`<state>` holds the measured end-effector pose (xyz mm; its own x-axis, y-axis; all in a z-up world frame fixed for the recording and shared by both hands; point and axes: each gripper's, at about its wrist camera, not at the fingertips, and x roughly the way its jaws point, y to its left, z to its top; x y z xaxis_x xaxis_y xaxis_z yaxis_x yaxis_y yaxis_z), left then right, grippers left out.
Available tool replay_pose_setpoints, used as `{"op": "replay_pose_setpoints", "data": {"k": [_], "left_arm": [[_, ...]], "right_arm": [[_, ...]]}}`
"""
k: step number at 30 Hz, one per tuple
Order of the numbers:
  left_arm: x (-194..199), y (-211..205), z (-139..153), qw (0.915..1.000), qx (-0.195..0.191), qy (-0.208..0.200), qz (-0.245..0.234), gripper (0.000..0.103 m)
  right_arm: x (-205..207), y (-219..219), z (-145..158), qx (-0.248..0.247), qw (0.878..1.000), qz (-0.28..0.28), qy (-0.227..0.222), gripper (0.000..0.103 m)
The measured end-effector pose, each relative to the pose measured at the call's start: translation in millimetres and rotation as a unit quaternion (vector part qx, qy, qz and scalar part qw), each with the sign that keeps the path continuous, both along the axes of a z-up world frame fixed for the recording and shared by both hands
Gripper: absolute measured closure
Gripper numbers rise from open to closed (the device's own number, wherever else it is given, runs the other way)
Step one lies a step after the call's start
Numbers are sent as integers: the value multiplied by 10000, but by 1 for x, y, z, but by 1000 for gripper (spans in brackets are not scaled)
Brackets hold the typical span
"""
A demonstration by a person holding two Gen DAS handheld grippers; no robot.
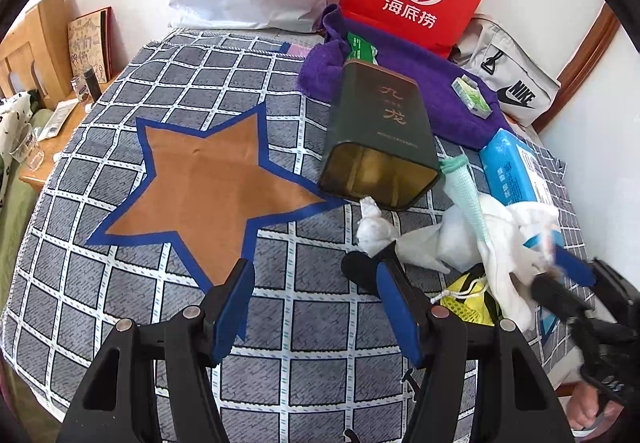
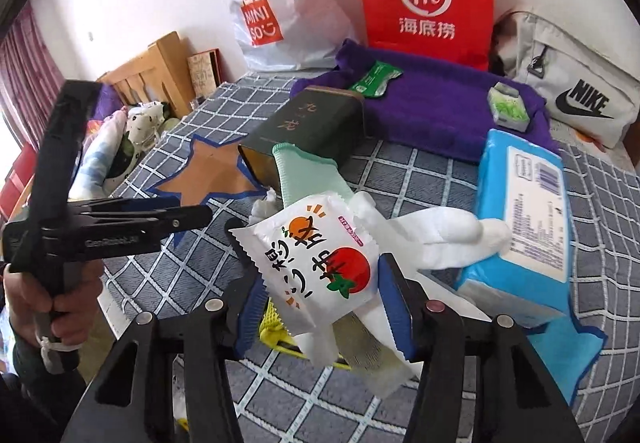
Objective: Organize soft objects
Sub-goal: 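Grasp tomato-print snack packet with right tool while left tool grasps a white glove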
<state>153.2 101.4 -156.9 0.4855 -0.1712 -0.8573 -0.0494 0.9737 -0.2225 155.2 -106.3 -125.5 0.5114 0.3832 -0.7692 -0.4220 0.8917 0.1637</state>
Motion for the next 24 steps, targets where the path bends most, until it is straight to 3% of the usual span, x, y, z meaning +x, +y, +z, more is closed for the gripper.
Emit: {"op": "replay_pose_setpoints", "data": {"k": [5, 12, 16, 24], "left_arm": [[-7, -8, 0, 10000, 3, 8, -59, 43], [-1, -42, 16, 9983, -354, -246, -397, 43], [16, -70, 17, 9965, -595, -274, -528, 43], [47, -105, -7, 9921, -1108, 173, -570, 43]], "right_arm": [[-18, -24, 16, 167, 9996, -179, -171, 50], [-43, -83, 20, 138, 9966, -753, -288, 50], [-48, -111, 3, -93, 9943, -1048, -193, 50], [-38, -134, -52, -22, 9916, -1245, 338, 50]]}}
